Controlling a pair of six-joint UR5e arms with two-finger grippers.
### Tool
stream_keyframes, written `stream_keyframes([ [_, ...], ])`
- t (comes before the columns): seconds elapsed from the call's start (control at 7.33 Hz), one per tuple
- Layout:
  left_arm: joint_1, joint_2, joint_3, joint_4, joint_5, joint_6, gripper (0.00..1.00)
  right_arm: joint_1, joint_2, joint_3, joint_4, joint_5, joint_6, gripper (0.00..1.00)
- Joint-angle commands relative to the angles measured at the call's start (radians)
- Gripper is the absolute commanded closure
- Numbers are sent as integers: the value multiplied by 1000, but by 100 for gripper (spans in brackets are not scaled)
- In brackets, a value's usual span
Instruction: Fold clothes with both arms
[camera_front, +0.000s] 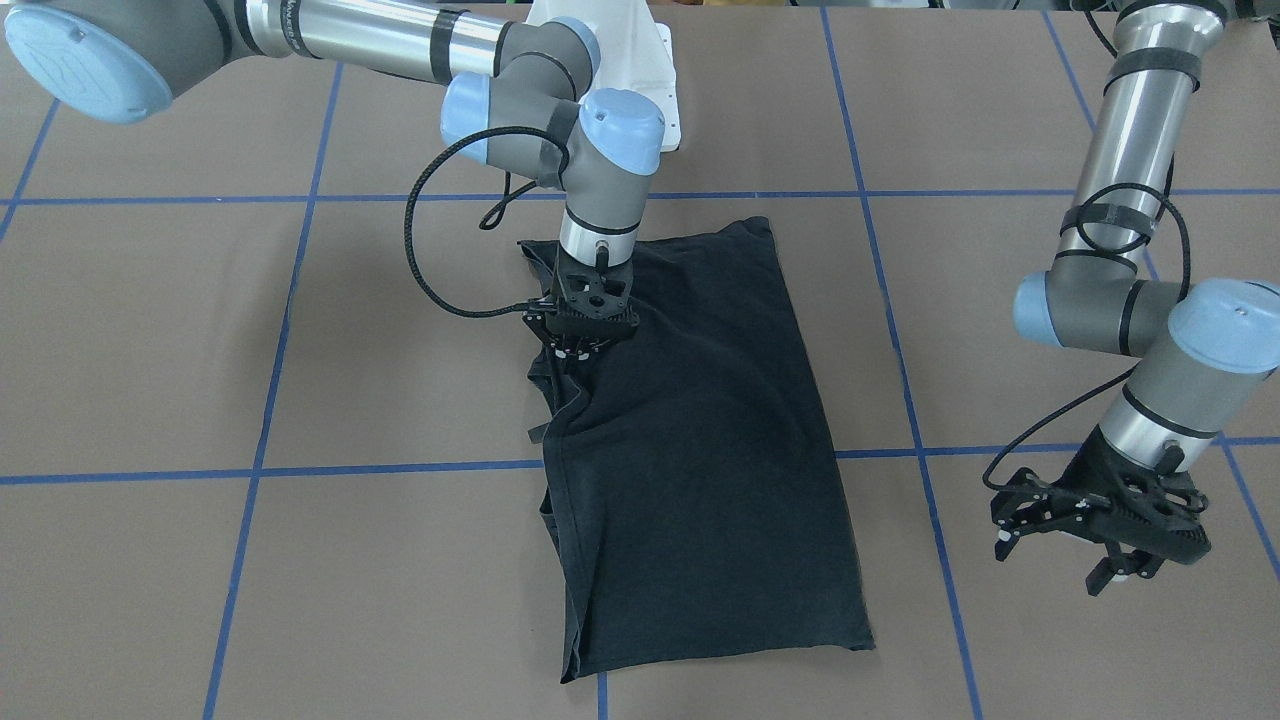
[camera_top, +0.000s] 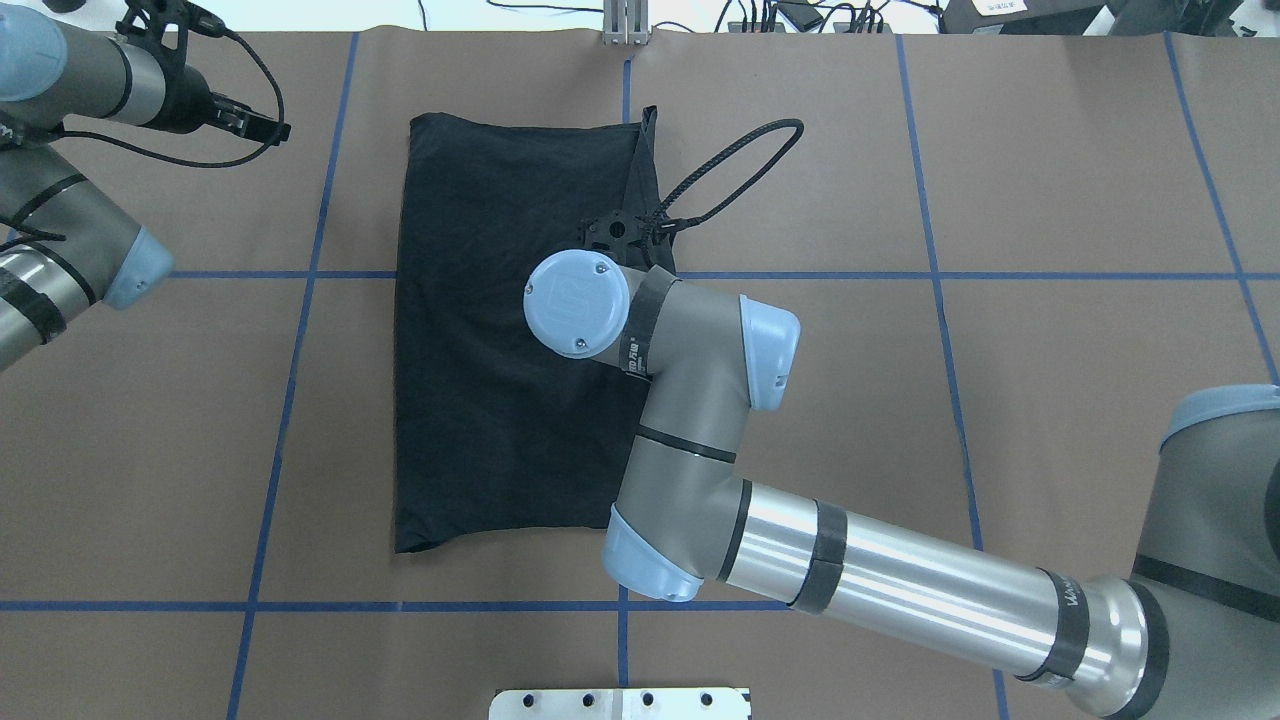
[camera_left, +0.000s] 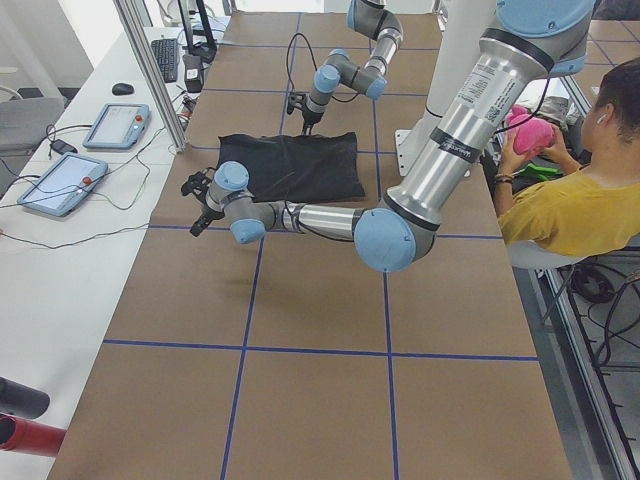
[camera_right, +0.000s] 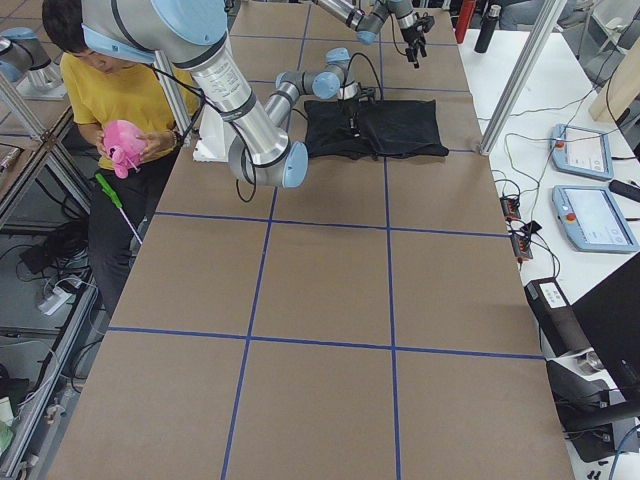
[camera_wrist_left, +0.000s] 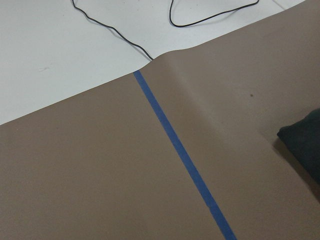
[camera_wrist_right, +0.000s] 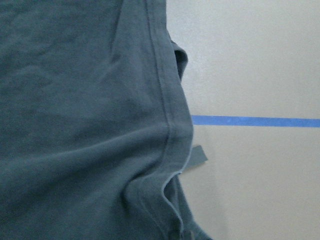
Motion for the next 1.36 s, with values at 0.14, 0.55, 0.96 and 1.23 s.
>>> stream_keyframes([
  [0.14,0,0,-4,0,0,-27,0,-45,-199,191,-1,-44,-30,74],
  [0.55,3,-2,-87,14,-17,-161,0,42,-180,263,6,44,-12,0],
  [0.96,174,160,-377,12,-14,-449,0,21,-288,456,34,97,191,0],
  [1.23,376,369,-684,14,68,-667,0,-52,-391,557,115,13,308,0],
])
